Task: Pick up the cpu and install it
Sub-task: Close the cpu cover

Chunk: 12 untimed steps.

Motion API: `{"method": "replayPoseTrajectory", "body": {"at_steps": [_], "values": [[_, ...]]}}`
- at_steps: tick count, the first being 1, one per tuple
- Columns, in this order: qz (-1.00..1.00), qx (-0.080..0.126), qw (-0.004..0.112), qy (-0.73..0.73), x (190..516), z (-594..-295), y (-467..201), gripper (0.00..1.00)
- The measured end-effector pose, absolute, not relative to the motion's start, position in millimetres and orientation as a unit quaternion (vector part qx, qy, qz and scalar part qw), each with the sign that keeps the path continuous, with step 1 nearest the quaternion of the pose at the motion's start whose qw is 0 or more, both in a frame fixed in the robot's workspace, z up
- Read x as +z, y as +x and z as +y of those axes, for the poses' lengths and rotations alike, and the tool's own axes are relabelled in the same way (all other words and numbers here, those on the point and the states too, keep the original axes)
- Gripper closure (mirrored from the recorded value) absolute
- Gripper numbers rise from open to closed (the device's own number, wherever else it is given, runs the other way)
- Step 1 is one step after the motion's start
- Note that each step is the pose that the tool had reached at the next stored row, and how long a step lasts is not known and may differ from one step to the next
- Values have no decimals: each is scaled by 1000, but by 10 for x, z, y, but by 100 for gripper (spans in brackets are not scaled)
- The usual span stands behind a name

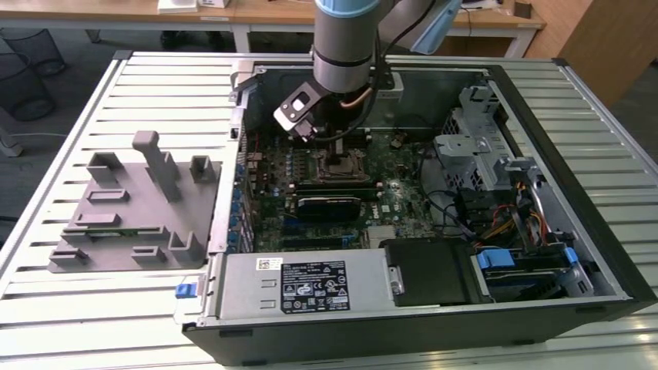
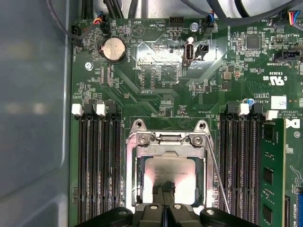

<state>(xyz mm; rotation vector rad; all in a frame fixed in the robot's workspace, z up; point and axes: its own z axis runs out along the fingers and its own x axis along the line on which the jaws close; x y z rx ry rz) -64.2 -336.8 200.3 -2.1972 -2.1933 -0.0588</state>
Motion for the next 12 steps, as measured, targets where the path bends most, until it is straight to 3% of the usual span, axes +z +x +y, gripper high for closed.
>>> {"method": "replayPoseTrajectory", "body": {"at_steps": [12], "values": [[-706, -21, 20, -707, 2125, -3405, -640, 89]]}}
